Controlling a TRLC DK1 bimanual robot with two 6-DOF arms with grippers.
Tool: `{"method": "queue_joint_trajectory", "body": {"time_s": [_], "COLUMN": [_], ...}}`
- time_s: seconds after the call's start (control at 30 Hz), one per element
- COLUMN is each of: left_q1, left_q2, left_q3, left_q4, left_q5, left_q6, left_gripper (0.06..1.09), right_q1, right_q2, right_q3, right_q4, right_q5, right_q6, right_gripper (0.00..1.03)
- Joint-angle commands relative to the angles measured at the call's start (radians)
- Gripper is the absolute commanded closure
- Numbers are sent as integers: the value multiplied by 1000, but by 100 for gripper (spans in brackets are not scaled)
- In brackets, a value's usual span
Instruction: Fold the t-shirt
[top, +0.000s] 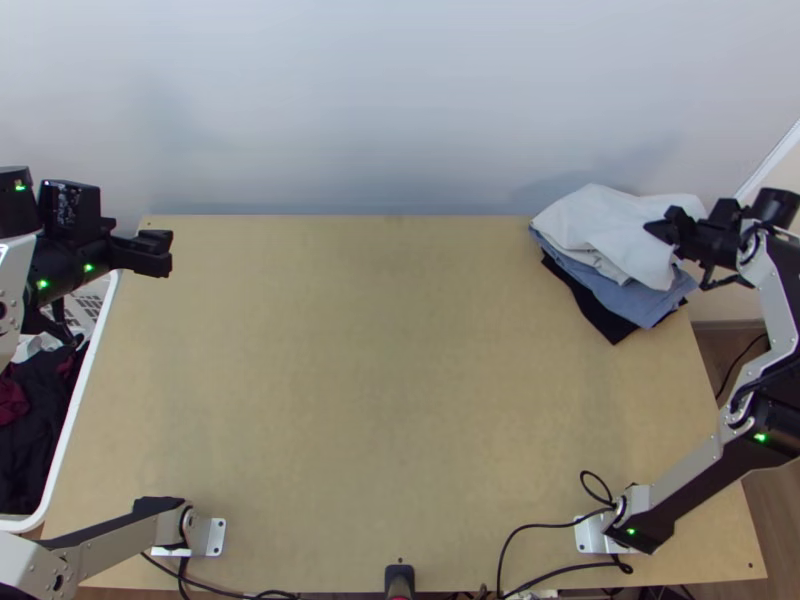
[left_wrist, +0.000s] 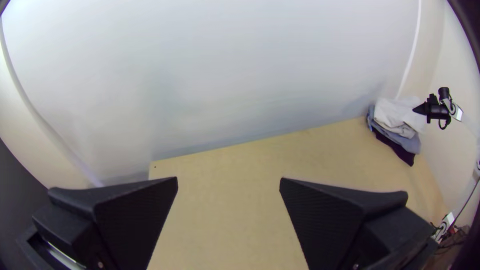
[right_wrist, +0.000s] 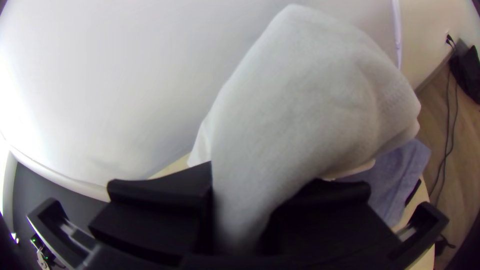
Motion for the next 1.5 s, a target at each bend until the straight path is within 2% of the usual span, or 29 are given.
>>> {"method": "queue_joint_trajectory", "body": {"time_s": [0.0,0.07,0.1,0.17,0.3,0.37,0.57,0.63,0.73,0.8,0.93,1.07,1.23,1.4,1.47], "left_q1": [-14,-15,-15,-17,-18,-18,-17,-17,-14,-4,28,98,178,200,201], "left_q2": [7,7,7,7,3,0,-6,-6,-6,-4,7,20,59,62,62], "left_q3": [-15,-18,-20,-23,-26,-26,-27,-26,-18,-3,25,42,92,120,123], "left_q4": [14,14,14,12,14,12,12,14,35,46,70,121,126,126,126], "left_q5": [-4,-4,-4,-4,-4,-4,-4,-4,-4,-4,-4,-4,-4,-5,-5], "left_q6": [12,12,14,14,18,18,18,17,3,-11,-32,-35,-38,-37,-37], "left_gripper": [10,10,9,10,10,10,9,10,10,10,10,10,9,10,10], "right_q1": [-30,-37,-44,-57,-108,-140,-206,-205,-148,-71,99,211,236,202,179], "right_q2": [-61,-74,-80,-89,-109,-118,-190,-248,-359,-406,-416,-350,-133,3,63], "right_q3": [-51,-80,-93,-114,-162,-174,-194,-212,-283,-321,-382,-470,-496,-494,-493], "right_q4": [8,7,8,7,8,20,63,131,300,359,442,646,864,867,860], "right_q5": [10,19,26,36,66,161,341,365,367,376,507,654,849,964,970], "right_q6": [-35,-46,-54,-66,-97,-107,-146,-147,-152,-183,-258,-321,-333,-278,-252], "right_gripper": [50,18,11,4,4,4,4,4,4,4,4,4,4,4,4]}}
